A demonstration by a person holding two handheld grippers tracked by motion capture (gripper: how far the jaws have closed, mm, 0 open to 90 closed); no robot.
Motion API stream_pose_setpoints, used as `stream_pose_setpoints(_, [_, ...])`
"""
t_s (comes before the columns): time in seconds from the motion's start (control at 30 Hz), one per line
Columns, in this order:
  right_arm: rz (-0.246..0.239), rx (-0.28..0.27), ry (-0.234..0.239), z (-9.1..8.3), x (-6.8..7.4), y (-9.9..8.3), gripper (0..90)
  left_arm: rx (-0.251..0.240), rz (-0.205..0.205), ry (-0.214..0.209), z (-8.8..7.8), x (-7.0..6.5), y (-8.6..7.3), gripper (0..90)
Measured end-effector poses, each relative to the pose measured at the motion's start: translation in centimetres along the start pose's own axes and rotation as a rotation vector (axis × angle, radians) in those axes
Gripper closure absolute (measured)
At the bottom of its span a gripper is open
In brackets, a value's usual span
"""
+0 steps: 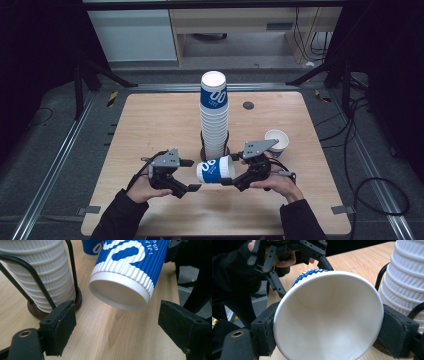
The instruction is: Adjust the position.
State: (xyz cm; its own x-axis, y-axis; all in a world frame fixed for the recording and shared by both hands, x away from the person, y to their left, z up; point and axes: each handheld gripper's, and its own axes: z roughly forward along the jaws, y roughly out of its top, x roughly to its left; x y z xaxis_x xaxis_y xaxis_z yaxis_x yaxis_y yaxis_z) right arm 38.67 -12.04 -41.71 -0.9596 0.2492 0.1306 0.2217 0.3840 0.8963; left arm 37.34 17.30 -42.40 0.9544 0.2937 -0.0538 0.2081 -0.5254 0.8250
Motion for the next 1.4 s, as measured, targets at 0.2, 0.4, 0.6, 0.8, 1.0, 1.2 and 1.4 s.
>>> stream_pose_setpoints(0.2, [-0.016, 0.082, -0.007, 1.5, 0.3, -0.1, 15.9, 0.075, 0.032, 0.004, 1.2, -0.3, -0.1, 13.7])
stream_pose_setpoints(0.4, [-0.025, 0.127, 0.034, 3.0, 0.9, -0.1, 15.9, 0.131, 0.06, -0.012, 2.2, -0.8, -0.2, 14.2])
stream_pose_setpoints(0.6, [-0.031, 0.137, 0.064, 3.5, 1.2, 0.0, 15.9, 0.151, 0.079, -0.05, 2.5, -1.1, -0.2, 21.2])
stream_pose_setpoints(0.8, [-0.026, 0.134, 0.07, 3.4, 1.1, -0.1, 14.9, 0.143, 0.089, -0.06, 2.5, -1.1, -0.2, 25.5])
stream_pose_setpoints(1.0, [-0.03, 0.068, 0.038, 3.0, 1.0, 0.1, 9.4, 0.117, 0.085, -0.046, 2.2, -1.0, -0.2, 26.1])
stream_pose_setpoints(1.2, [-0.016, -0.025, -0.007, 1.1, 0.5, 0.6, 7.5, 0.082, 0.05, 0.0, 1.4, -0.3, -0.2, 26.1])
stream_pose_setpoints(1.4, [0.015, -0.085, -0.051, -0.7, 0.0, 0.7, 7.3, 0.002, 0.001, 0.061, 0.1, 0.5, -0.1, 26.1])
